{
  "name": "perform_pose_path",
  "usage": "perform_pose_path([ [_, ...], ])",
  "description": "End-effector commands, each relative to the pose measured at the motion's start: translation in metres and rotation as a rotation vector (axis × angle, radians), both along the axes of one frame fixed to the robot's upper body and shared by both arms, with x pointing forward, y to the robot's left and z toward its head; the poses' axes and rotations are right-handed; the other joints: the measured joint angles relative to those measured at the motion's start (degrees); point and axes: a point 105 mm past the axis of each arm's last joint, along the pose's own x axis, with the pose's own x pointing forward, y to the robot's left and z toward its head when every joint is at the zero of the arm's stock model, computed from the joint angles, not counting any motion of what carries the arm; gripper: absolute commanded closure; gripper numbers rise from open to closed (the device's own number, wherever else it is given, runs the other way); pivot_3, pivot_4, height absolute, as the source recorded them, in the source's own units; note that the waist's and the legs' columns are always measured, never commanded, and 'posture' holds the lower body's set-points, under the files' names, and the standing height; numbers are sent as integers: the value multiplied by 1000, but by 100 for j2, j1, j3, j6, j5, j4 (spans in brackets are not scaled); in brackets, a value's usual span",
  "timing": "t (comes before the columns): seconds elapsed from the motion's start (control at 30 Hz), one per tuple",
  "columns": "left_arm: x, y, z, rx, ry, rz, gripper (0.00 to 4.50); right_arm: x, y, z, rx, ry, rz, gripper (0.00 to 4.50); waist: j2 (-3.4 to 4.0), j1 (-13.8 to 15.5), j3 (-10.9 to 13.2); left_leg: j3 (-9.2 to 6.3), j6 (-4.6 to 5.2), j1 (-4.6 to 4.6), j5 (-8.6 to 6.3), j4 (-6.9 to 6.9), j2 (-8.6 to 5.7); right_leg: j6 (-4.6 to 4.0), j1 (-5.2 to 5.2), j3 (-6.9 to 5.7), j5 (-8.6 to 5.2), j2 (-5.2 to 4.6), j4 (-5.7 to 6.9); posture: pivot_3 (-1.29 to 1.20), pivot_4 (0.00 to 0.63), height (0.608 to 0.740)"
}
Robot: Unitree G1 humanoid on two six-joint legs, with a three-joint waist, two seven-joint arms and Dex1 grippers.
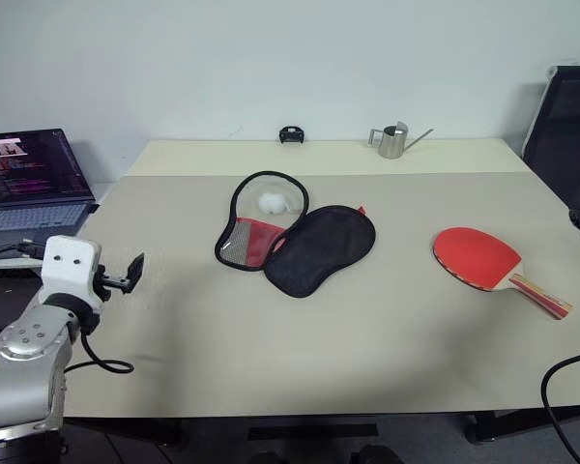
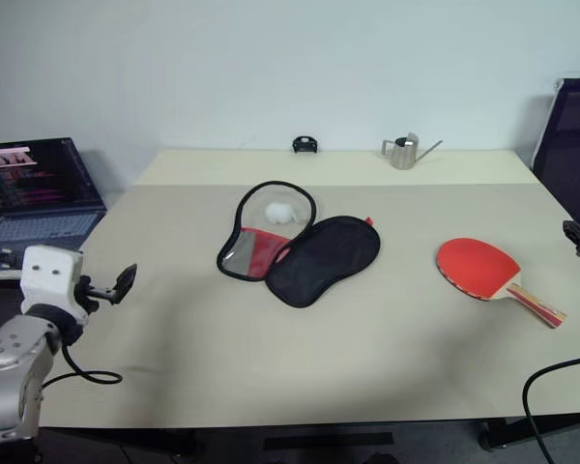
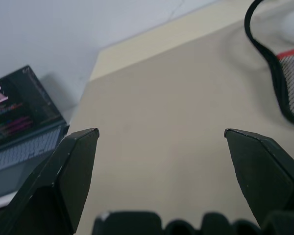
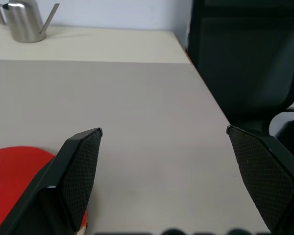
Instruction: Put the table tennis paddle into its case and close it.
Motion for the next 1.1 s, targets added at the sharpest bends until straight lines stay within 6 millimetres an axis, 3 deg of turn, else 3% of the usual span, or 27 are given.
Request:
perform_pose_path([
  [0.03, 1, 8, 6, 12, -32, 45, 0, -2, -1, 13, -32, -12, 18, 35, 0, 3, 0, 0, 0, 0, 0, 0, 0, 0, 0, 0, 0, 0, 0, 0, 150, 740],
  [0.37, 7, 3, 10, -13, -68, -4, 0, 3, 10, 30, -31, -49, 90, 35, 0, 1, 0, 0, -1, 1, 1, 0, 0, 0, 0, 0, 0, 0, 1, 0, 150, 740],
  [0.67, 0, 16, 20, -41, -133, 40, 0, 33, 73, 13, -20, -25, 356, 35, 0, -15, 0, 1, -1, 4, 1, 2, 1, 0, 0, 0, 0, 0, 5, 0, 150, 740],
  [0.83, -1, -22, 20, -59, -124, -174, 0, 35, 115, 2, -20, 22, 570, 35, 0, 17, 0, -2, -3, -4, 1, 2, 1, 0, -2, -3, 0, -2, -1, 0, 150, 740],
  [1.1, -4, -26, 35, -73, -160, -235, 0, 24, 192, -9, -44, 60, 867, 35, 0, 21, 0, -13, -1, -2, 0, 5, 1, 0, -2, -10, 0, -3, 5, 0, 150, 740],
])
